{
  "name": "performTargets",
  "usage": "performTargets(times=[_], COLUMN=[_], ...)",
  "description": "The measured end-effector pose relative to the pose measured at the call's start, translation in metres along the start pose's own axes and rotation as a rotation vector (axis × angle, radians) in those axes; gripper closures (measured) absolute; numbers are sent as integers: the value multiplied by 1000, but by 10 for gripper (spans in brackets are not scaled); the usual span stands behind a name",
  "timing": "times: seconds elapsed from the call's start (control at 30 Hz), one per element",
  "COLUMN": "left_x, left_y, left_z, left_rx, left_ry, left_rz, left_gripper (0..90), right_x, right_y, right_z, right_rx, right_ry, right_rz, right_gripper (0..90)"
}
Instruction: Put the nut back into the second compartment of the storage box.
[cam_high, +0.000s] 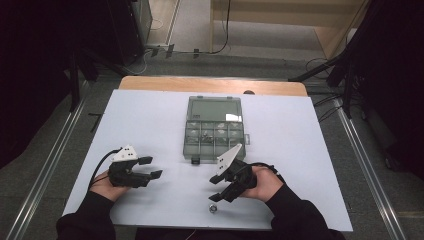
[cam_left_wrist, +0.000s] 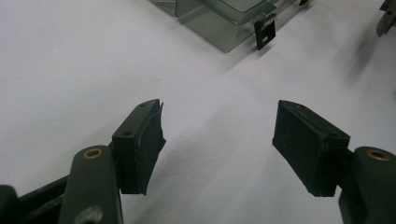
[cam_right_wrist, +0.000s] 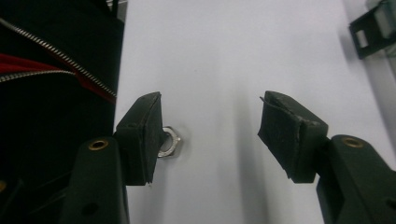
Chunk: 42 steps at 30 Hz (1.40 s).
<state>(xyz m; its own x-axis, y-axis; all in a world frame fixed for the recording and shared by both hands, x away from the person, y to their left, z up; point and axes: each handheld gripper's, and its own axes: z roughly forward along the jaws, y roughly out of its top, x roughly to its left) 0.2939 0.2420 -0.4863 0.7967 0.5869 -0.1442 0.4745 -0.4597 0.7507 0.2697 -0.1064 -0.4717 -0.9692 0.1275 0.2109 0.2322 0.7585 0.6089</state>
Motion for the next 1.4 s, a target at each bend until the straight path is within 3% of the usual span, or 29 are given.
performTargets(times=[0.3, 0.6, 0.77, 1.0, 1.07, 1.4], left_x=[0, 1, 1, 1, 1, 1], left_y=[0, 0, 0, 0, 0, 0], left_z=[0, 0, 0, 0, 0, 0], left_rx=[1, 2, 1, 2, 0, 2], left_ry=[2, 2, 1, 1, 0, 2], left_rz=[-1, 0, 0, -1, -1, 0], left_gripper=[328, 328, 328, 328, 328, 328], right_x=[6, 13, 16, 22, 23, 28], right_y=[-3, -6, -7, -7, -7, -7], right_z=[9, 19, 23, 28, 31, 33], right_rx=[33, 40, 63, 96, 103, 118], right_ry=[20, 23, 31, 52, 42, -11], right_rz=[-46, -49, -73, -68, -98, -137], right_gripper=[424, 451, 477, 529, 548, 670])
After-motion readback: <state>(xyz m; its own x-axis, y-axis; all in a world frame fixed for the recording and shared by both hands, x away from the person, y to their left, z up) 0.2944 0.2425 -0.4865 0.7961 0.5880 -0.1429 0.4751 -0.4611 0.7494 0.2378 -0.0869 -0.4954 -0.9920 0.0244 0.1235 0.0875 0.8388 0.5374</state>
